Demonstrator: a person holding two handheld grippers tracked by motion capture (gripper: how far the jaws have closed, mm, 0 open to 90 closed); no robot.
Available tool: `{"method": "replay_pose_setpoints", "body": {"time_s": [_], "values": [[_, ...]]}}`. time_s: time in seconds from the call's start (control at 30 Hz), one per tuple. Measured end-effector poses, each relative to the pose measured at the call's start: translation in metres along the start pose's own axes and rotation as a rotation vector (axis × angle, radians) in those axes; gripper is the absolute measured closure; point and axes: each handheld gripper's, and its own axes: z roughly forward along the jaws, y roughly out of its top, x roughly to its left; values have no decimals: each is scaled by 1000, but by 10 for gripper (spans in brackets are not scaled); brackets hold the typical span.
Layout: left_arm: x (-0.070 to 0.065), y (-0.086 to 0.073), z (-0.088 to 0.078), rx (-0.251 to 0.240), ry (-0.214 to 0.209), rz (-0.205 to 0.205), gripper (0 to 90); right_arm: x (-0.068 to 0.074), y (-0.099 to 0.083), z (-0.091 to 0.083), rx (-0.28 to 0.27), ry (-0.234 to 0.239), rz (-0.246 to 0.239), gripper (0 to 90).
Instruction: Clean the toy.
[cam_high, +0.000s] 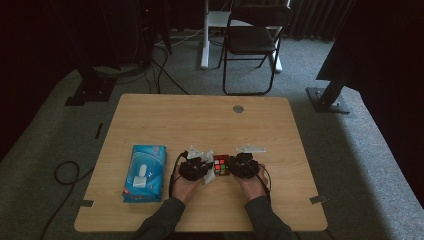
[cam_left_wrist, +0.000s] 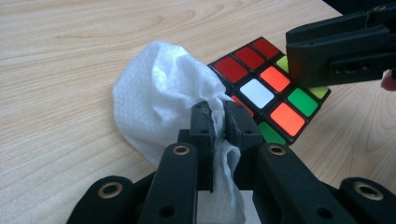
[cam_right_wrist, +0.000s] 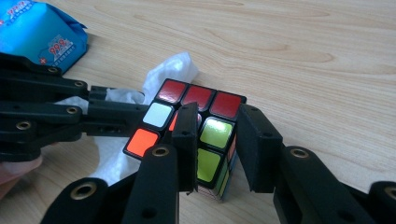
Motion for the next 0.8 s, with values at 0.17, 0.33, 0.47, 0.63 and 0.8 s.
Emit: {"method": "replay_pose_setpoints", "body": {"time_s": [0.17, 0.33, 0.47, 0.63, 0.8], "values": [[0, -4, 3, 17, 1, 2, 824, -5, -2, -1, -10, 10, 43, 713], [0, -3, 3, 16, 2, 5, 824, -19, -7, -1, -22, 87, 170, 705], [0, -3, 3, 16, 2, 7, 824, -30, -10, -2, -36, 121, 254, 703], [-1, -3, 4, 18, 1, 6, 824, -48, -15, -3, -51, 185, 383, 711], [-1, -3, 4, 20, 0, 8, 824, -57, -15, -12, -28, 56, 346, 846]]}}
